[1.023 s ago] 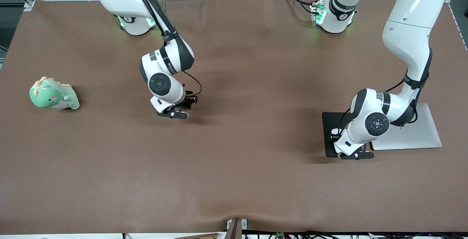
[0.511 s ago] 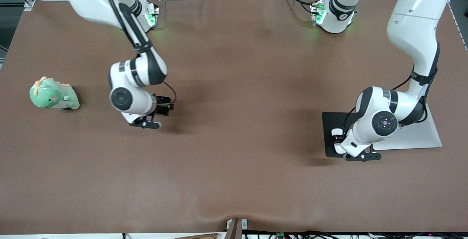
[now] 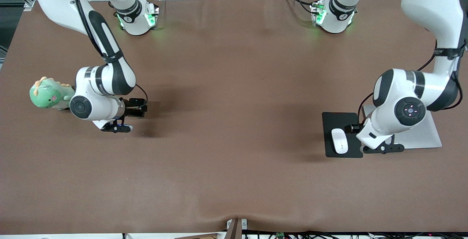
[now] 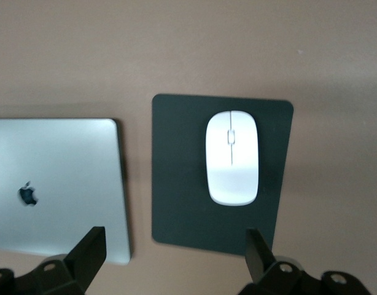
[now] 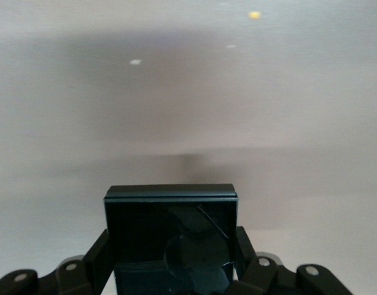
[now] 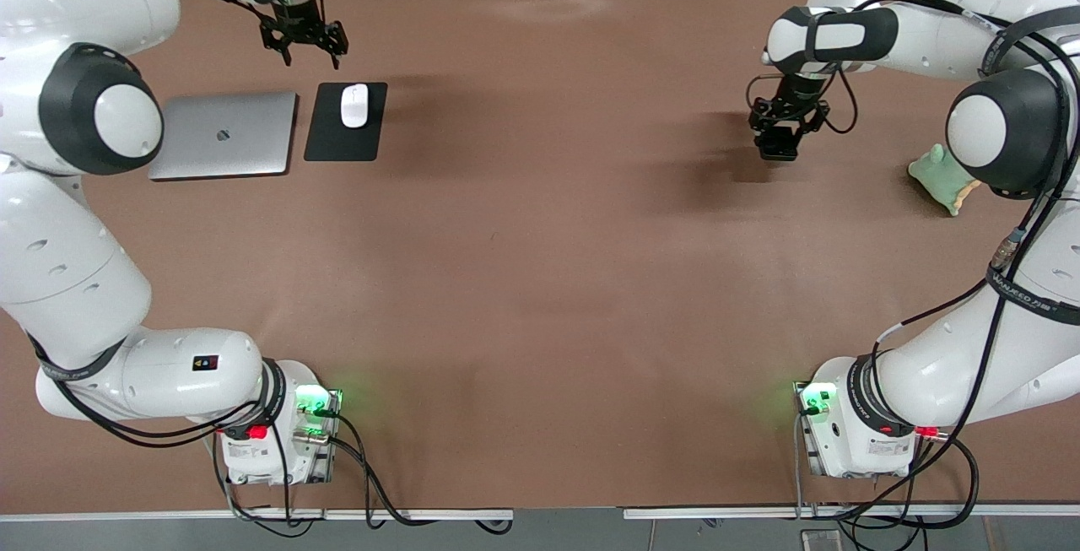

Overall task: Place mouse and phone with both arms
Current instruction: 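Release the mouse and raise the left gripper while the right gripper lowers the phone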

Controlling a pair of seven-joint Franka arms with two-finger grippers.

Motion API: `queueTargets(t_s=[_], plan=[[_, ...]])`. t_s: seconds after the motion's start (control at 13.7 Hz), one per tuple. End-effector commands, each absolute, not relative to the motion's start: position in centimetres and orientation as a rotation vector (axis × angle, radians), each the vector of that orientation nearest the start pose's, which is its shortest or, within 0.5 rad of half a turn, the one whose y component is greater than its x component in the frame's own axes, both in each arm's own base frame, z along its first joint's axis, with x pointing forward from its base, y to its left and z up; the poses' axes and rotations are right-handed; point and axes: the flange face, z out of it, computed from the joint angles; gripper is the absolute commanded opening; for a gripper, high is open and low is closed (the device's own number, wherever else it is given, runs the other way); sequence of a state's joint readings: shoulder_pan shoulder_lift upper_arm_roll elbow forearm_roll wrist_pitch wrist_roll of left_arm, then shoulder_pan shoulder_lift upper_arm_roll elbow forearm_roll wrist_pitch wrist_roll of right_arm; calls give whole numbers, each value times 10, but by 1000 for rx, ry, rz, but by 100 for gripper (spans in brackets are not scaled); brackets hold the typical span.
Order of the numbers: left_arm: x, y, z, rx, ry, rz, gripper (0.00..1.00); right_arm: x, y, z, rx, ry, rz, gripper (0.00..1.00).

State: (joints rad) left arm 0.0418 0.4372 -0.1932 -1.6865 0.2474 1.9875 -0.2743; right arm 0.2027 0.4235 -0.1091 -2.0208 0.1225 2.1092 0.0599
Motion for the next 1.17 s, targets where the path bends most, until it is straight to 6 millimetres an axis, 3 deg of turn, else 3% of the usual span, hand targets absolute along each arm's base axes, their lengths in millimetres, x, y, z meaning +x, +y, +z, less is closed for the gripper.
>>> queueTargets(t_s=[0.0, 0.37, 0.66, 0.8, 1.1], plan=[[632, -70, 386, -2975, -19, 151, 100, 548, 25, 219, -3109, 8, 536, 0], [599, -81, 457, -3011, -52, 215, 100, 527, -31, 212, -3080, -64, 544, 0], [575, -81, 512, -3067, 0, 215, 100, 504, -56, 186, -3081, -84, 468, 0], [567, -80, 529, -3055, 58, 298, 100, 494, -60, 179, -3075, -76, 486, 0], [571, -78, 558, -3052, 97, 258, 100, 488, -65, 172, -3085, -65, 450, 0]])
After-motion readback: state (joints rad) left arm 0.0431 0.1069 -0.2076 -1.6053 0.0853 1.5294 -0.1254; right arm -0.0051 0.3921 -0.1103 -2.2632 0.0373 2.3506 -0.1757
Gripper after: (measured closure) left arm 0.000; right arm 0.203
